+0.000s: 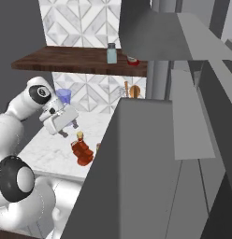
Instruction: Put the shaker and condiment bottle from the counter next to their counterparts in the cabinet.
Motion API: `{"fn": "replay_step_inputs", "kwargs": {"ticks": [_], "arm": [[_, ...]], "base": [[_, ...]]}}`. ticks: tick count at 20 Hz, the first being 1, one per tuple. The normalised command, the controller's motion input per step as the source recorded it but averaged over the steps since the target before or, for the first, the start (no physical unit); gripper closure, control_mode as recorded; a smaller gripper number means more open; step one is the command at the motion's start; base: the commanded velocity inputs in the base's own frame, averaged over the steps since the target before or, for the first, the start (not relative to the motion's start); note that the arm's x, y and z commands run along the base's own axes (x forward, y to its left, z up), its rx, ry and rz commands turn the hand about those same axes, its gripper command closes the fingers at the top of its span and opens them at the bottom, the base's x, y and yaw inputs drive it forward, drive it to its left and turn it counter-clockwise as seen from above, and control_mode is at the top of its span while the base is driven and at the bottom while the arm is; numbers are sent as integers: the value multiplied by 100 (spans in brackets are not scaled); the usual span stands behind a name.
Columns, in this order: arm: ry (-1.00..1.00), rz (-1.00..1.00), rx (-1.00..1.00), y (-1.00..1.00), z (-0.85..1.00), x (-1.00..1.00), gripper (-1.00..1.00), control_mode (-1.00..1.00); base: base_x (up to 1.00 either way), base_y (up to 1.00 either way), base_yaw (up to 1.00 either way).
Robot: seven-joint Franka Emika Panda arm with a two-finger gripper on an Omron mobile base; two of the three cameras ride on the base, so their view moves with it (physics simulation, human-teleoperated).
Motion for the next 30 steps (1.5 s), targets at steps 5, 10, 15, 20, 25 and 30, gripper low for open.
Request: {"fn": "replay_step_inputs", "kwargs": {"ticks": [5, 10, 15, 20, 25, 30], "arm": [[0, 0, -30, 0, -33, 4, -100, -100], [0, 0, -26, 0, -28, 0, -100, -100], [0, 0, 0, 0, 0, 0, -100, -100], [0, 0, -4, 0, 20, 3, -100, -100], [0, 0, -8, 4, 19, 22, -100, -100], [0, 0, -7, 0, -3, 41, -100, -100]], "base": [[0, 0, 0], [0, 0, 0], [0, 0, 0], [0, 0, 0], [0, 0, 0], [0, 0, 0]]}}
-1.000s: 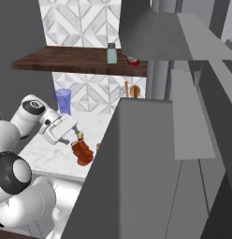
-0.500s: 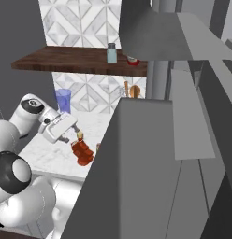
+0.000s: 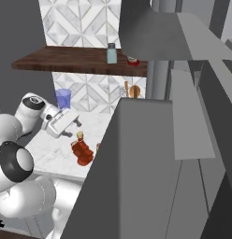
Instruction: Put the shaker and condiment bottle from the counter next to their counterparts in the cabinet.
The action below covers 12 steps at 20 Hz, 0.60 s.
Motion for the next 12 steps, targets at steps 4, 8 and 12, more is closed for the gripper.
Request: {"fn": "replay_step_inputs", "kwargs": {"ticks": [4, 8, 12], "arm": [[0, 0, -7, 0, -17, 29, -100, -100], [0, 0, 0, 4, -14, 0, -100, -100], [0, -1, 0, 3, -25, 0, -100, -100]], "base": [[0, 0, 0], [0, 0, 0], [0, 0, 0]]}}
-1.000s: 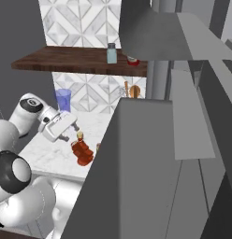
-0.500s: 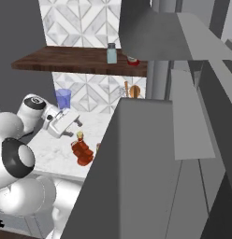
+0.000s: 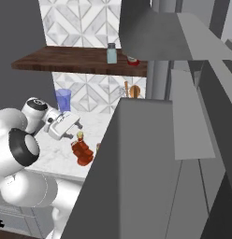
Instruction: Put the shaker and condiment bottle from the counter next to their counterparts in the cabinet.
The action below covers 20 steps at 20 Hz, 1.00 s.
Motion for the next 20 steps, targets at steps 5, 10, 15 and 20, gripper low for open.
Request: {"fn": "replay_step_inputs", "kwargs": {"ticks": [5, 10, 15, 20], "arm": [[0, 0, 0, 0, -15, 3, -100, -100], [0, 0, 0, 0, 0, 14, -100, -100], [0, 0, 0, -1, -3, 1, -100, -100], [0, 0, 0, -9, -8, 0, -100, -100]], "base": [[0, 0, 0], [0, 0, 0], [0, 0, 0], [0, 0, 0]]}}
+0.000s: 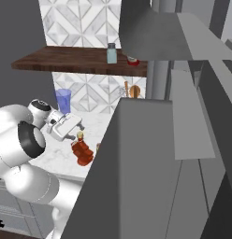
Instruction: Put the shaker and condiment bottle from the counter next to their counterparts in the cabinet.
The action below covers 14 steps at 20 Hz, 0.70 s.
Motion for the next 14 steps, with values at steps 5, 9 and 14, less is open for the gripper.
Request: {"fn": "replay_step_inputs", "kwargs": {"ticks": [5, 9, 14], "arm": [[0, 0, 0, -8, -7, 0, -100, -100], [0, 0, 0, 0, -6, 0, -100, -100], [0, 0, 0, 0, -12, 0, -100, -100]], "base": [[0, 0, 0], [0, 0, 0], [0, 0, 0]]}}
